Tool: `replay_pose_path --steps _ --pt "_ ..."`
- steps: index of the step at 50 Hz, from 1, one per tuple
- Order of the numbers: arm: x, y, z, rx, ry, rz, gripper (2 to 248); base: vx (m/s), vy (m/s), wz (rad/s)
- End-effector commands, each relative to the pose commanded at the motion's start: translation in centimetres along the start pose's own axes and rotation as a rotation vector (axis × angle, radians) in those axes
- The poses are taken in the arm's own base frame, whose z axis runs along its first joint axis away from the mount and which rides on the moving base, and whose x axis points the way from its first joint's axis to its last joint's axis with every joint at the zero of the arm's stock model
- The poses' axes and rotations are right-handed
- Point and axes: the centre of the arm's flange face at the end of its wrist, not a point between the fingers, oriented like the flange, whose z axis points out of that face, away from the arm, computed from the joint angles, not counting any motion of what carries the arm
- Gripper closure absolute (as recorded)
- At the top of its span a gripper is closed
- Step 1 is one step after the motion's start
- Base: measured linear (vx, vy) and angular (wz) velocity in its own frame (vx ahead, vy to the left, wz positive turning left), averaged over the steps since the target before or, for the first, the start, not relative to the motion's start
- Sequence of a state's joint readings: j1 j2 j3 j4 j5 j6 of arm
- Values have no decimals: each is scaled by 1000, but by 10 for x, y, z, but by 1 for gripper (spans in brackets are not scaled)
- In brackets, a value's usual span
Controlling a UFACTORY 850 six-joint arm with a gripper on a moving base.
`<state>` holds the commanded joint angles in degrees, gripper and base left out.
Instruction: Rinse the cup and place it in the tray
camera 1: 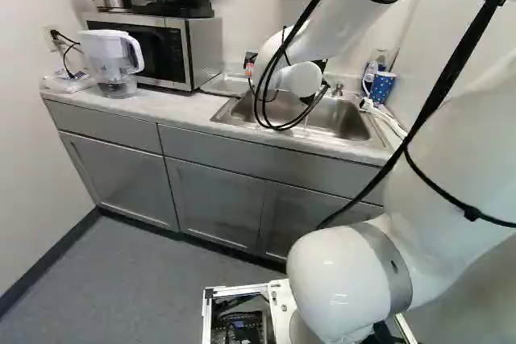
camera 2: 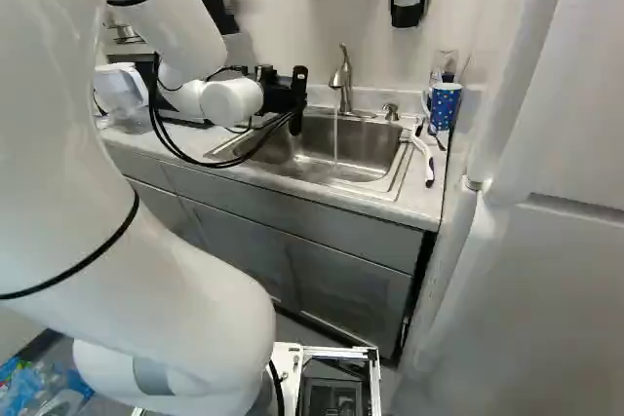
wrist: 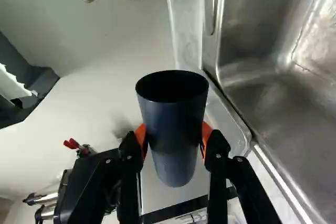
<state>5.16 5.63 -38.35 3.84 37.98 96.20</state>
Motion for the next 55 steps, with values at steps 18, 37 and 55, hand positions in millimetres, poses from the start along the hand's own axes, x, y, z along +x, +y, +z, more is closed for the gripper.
replay_pose_path --steps 18,37,55 --pt "0 0 0 0 0 -187 130 0 0 0" --pt "0 0 0 0 0 -389 130 0 0 0" --pt "0 0 0 0 0 -576 130 0 0 0"
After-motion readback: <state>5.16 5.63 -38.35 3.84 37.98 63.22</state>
